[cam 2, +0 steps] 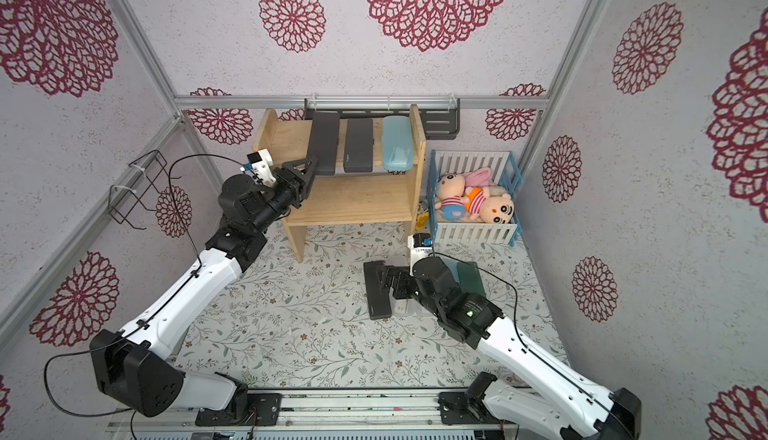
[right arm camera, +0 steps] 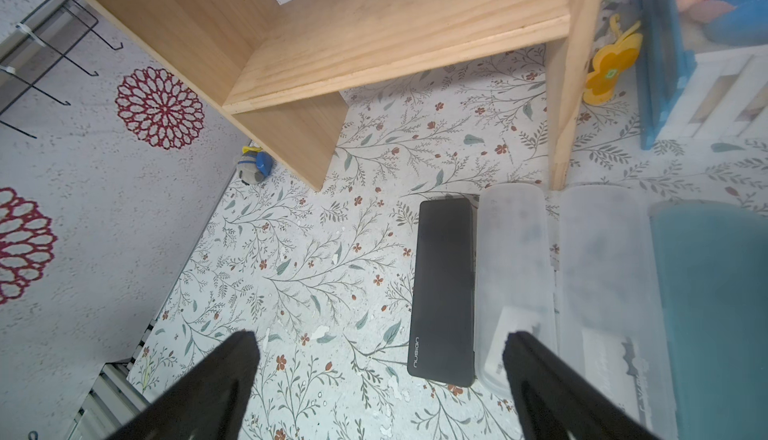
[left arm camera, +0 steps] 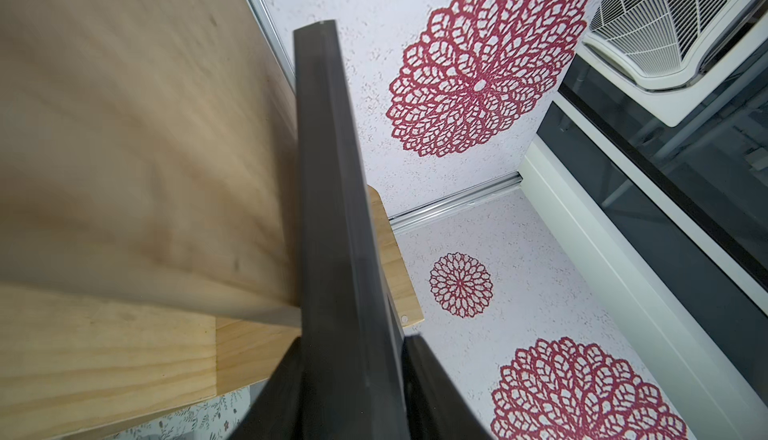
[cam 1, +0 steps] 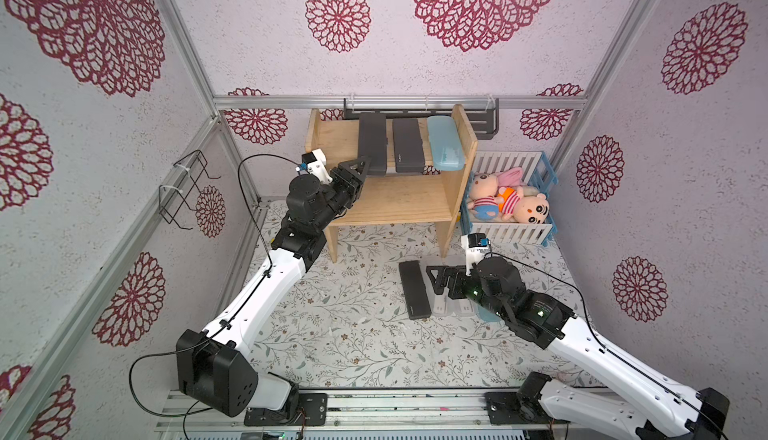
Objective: Remove the pencil cases from the shelf
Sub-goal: Pick up the pencil case from the shelf.
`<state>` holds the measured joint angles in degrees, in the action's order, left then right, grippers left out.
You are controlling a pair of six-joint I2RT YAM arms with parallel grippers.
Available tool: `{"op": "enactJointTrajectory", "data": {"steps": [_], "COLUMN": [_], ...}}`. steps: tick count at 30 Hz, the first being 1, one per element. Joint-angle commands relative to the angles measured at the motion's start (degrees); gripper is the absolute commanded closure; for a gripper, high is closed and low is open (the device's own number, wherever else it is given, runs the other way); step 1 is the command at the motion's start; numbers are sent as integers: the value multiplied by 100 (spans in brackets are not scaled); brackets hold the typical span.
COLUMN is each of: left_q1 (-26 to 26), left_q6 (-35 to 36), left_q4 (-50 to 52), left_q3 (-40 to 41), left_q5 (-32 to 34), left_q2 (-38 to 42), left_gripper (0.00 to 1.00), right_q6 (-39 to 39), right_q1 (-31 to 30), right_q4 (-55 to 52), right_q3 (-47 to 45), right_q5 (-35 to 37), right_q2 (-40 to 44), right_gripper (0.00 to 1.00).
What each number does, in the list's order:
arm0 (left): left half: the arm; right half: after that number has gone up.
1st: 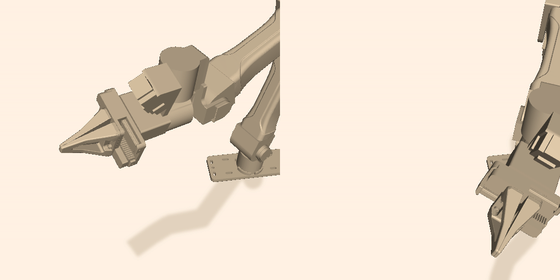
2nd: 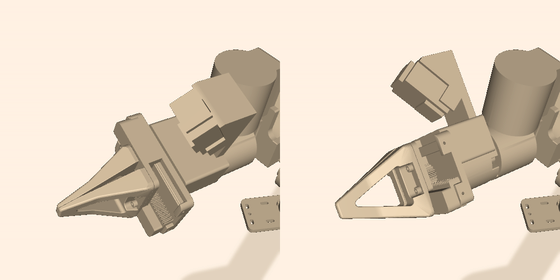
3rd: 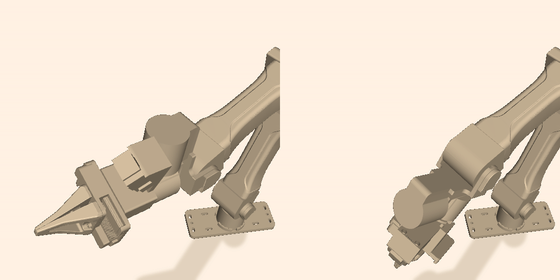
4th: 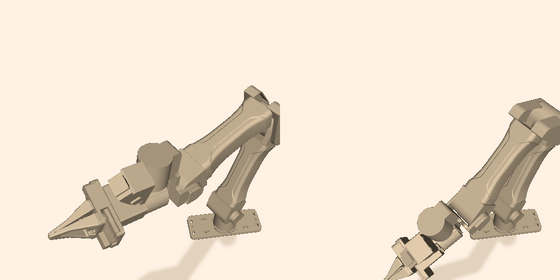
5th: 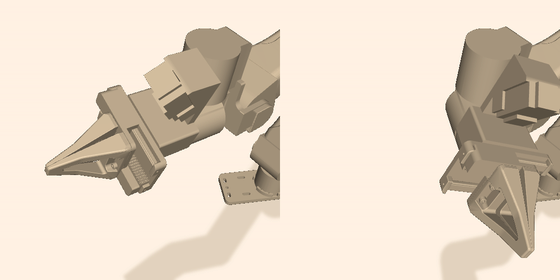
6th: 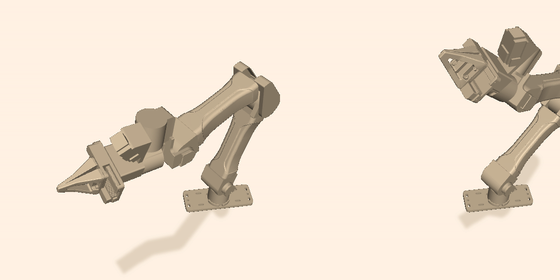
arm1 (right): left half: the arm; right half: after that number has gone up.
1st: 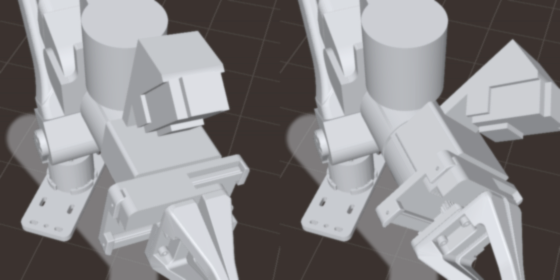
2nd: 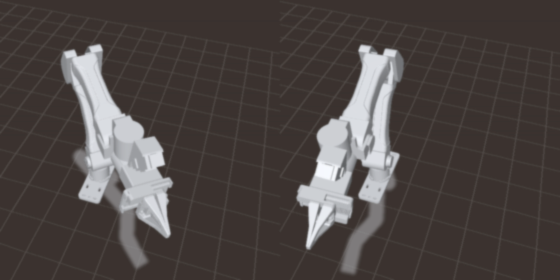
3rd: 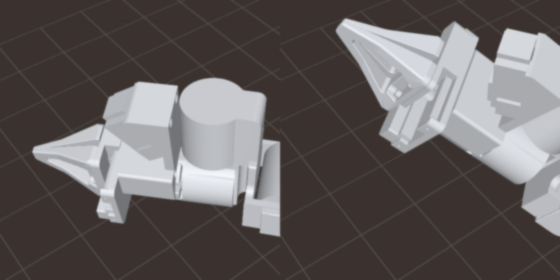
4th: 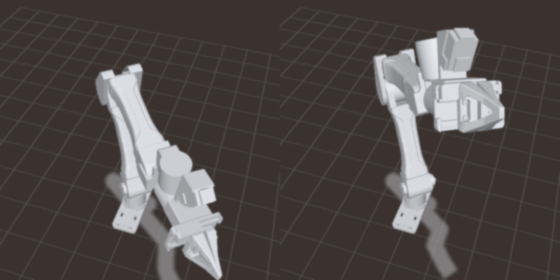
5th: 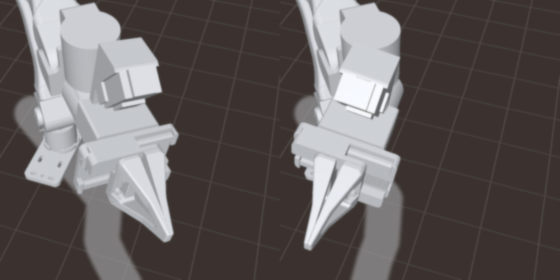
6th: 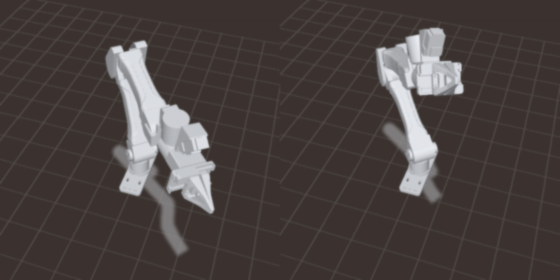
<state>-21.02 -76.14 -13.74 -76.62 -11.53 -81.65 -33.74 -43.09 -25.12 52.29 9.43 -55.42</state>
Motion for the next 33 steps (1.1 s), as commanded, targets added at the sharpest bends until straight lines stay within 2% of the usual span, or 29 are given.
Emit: {"op": "enactJointTrajectory", "data": {"steps": [1, 5, 8, 10, 13, 15, 19, 21, 25, 33], "left_q1": [7, 52, 58, 56, -29, -143, -203, -206, -208, -208], "left_q6": [145, 304, 762, 1305, 2694, 3591, 4533, 4799, 5085, 5258], "left_q4": [-3, 4, -324, -726, -950, -780, -188, 169, 734, 1467], "left_q3": [125, 349, 741, 1164, 1989, 2690, 3773, 4166, 4565, 4577], "left_q5": [84, 111, 78, -63, -299, -154, 322, 553, 843, 883], "left_q2": [255, 480, 826, 1205, 2117, 2966, 4554, 5350, 6440, 7074], "left_gripper": [100, 100, 100, 100, 100, 100, 100, 100, 100, 100], "right_q6": [164, 315, 410, 410, 356, 402, 355, 314, 285, 315], "right_q1": [38, 38, 21, -44, -460, -919, -1424, -1606, -1862, -2198], "right_q4": [-39, -172, 21, 340, 919, 1302, 1968, 2220, 2402, 2240], "right_q3": [180, 461, 705, 852, 1225, 1583, 2281, 2635, 3242, 4467], "right_q5": [194, 318, 168, 11, -9, 93, -203, -290, -272, -301], "right_q2": [91, 23, -13, -10, -135, -357, -1046, -1449, -2166, -3413], "right_gripper": [1, 1, 1, 1, 1, 1, 1, 1, 1, 1]}}
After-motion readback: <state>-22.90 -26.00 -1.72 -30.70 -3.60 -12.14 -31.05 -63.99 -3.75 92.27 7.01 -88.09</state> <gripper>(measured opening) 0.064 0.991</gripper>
